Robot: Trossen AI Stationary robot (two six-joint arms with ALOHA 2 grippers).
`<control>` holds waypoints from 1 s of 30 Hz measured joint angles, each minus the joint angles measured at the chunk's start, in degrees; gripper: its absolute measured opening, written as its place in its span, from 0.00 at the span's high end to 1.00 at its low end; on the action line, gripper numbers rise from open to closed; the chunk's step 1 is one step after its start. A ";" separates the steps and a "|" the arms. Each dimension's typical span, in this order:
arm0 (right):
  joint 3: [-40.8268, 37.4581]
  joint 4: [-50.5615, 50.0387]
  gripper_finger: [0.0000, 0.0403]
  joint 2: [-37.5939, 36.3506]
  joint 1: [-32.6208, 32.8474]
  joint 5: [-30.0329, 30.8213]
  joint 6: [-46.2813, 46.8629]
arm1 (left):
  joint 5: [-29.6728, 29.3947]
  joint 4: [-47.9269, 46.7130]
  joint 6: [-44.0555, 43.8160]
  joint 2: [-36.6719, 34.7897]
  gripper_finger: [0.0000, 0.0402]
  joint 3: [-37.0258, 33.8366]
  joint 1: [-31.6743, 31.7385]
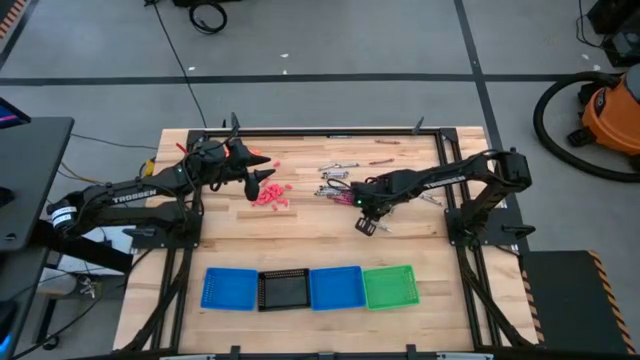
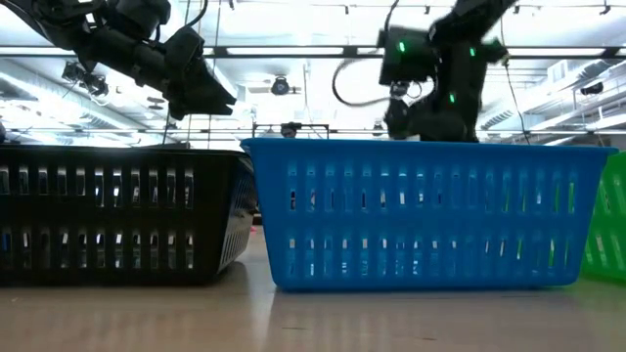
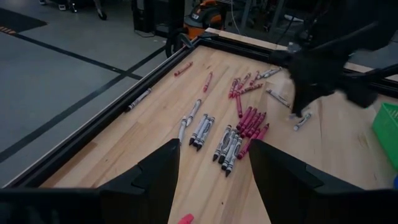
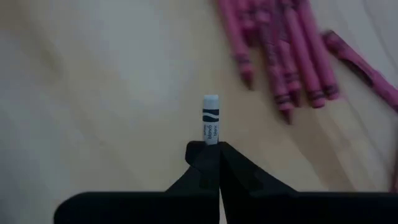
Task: Sort crayons
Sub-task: Put the white crayon into the green bin
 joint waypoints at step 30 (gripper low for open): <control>3.93 -5.31 0.95 -0.09 36.50 -0.98 16.61 | -0.02 1.82 0.37 -0.02 0.49 -0.02 0.02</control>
